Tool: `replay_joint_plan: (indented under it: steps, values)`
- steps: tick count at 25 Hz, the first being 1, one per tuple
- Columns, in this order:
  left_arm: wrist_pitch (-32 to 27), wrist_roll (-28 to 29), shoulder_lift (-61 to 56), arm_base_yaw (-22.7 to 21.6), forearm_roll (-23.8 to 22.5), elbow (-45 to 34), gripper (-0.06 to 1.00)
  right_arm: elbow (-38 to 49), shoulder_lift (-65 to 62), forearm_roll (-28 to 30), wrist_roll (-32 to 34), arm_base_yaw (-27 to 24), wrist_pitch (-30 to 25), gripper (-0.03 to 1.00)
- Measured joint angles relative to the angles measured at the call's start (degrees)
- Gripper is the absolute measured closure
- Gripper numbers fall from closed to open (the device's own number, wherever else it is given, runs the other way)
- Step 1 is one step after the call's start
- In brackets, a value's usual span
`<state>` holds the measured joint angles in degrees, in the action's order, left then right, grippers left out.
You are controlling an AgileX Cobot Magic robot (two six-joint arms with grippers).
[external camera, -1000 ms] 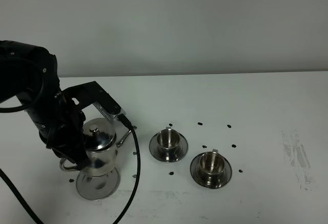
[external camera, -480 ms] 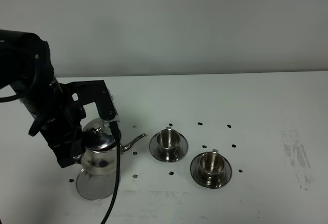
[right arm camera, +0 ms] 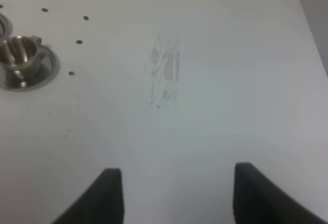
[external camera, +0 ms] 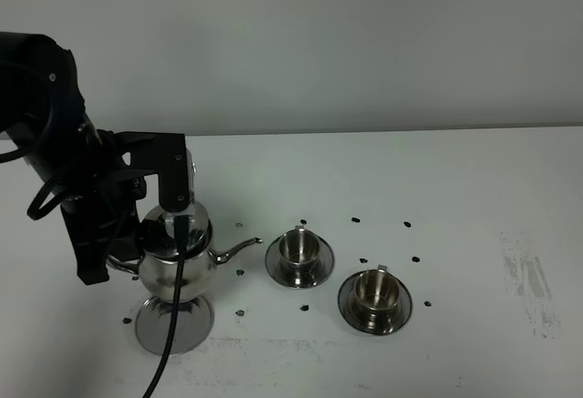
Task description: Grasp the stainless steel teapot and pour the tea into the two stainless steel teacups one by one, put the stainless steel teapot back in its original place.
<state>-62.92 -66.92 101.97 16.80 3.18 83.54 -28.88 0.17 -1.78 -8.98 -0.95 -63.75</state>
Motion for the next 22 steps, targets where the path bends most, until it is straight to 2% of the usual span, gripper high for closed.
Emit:
replay_joint_plan:
  steps: [10,22]
  values:
    - [2.8,-8.5,0.0,-2.4,0.8,0.0,0.68,0.0,0.0,0.0,0.0,0.0,0.0,0.48]
    - [6.9,-9.8,0.9,-2.4,0.8,0.9,0.68,0.0,0.0,0.0,0.0,0.0,0.0,0.48]
